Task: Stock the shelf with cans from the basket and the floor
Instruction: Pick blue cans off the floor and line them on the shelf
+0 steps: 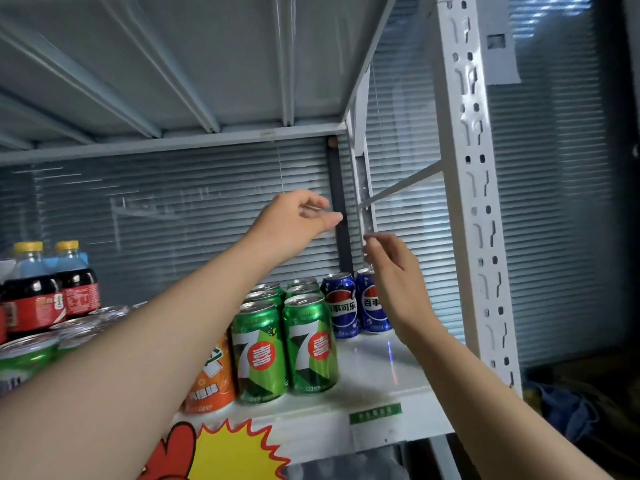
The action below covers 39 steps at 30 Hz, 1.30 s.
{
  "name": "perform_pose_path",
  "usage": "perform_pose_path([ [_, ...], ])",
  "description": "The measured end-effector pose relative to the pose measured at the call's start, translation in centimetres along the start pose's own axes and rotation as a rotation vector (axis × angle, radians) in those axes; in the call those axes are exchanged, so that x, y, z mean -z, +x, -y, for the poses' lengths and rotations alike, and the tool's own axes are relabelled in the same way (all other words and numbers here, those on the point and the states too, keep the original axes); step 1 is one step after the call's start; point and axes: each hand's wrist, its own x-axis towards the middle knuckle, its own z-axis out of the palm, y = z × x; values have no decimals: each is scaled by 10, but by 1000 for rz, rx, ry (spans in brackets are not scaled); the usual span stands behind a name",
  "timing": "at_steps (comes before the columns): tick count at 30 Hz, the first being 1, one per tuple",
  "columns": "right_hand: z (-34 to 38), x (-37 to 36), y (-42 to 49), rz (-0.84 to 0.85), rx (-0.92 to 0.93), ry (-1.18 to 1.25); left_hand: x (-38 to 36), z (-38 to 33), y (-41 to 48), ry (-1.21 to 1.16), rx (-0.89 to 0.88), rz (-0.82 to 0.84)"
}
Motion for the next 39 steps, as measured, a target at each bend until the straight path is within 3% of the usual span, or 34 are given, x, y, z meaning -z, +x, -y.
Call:
perform_pose_path([
  [8, 30, -8, -84, 154, -80, 277, -2, -2, -121, -354, -141, -129],
  [14, 10, -3, -156, 197, -103, 221, -20, 28, -201, -472, -106, -187],
  [20, -27, -18, -234, 184, -192, 209, -50, 70, -280, -474, 8, -183],
  [28, -81, -31, -340, 321, -280, 195, -86, 124, -389, -515, 136, -115],
  [34, -130, -51, -432, 531, -426, 131, -112, 193, -486, -453, 383, -20],
  [39, -179, -62, -497, 675, -522, -24, -132, 239, -562, -449, 536, -43],
])
